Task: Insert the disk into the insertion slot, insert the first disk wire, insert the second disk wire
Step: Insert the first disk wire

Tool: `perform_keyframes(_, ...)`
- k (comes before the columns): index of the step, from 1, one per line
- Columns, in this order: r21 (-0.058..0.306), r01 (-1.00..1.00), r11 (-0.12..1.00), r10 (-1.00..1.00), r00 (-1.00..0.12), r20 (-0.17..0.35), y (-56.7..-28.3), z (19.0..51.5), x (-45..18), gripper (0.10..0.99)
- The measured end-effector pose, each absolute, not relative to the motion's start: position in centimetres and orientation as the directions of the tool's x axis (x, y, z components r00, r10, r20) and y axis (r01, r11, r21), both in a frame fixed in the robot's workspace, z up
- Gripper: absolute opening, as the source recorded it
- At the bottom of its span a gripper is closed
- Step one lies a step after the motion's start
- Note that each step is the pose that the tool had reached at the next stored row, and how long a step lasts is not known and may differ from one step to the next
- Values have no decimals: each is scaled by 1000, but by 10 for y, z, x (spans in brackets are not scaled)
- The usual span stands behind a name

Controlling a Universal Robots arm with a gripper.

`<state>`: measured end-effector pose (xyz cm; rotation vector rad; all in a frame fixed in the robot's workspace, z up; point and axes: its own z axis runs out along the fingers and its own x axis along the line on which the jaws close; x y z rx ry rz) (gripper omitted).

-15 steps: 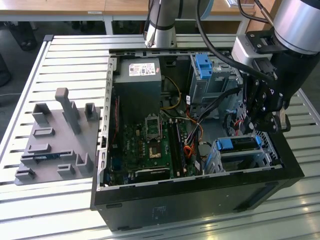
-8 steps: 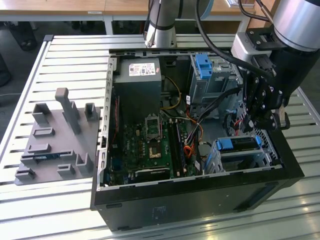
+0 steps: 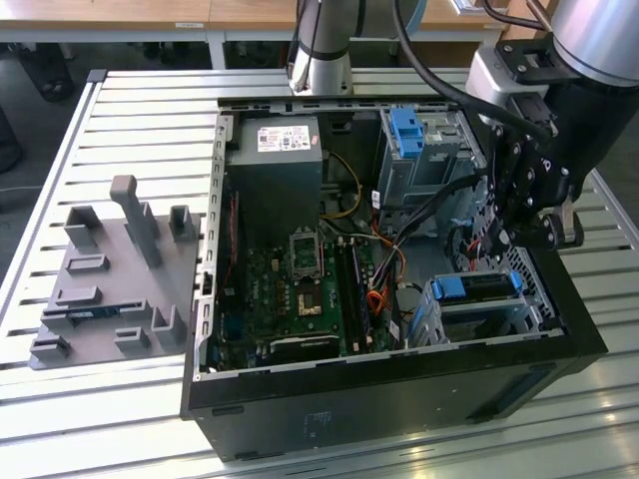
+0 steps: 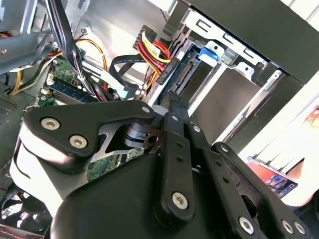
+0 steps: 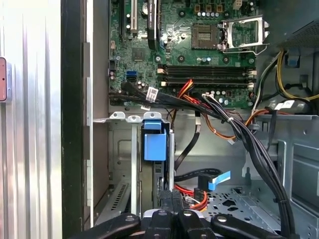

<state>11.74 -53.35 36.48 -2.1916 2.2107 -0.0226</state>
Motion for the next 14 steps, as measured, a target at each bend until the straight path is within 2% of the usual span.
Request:
perform_keyframes(11, -30, -998, 60, -998, -59, -11, -529, 361, 121, 114)
perform_keyframes(12, -30, -998, 63, -998, -63, -11, -528, 359, 122, 173)
perform_keyframes(14, -29, -997, 70, -998, -69, -11, -526, 358, 123, 173)
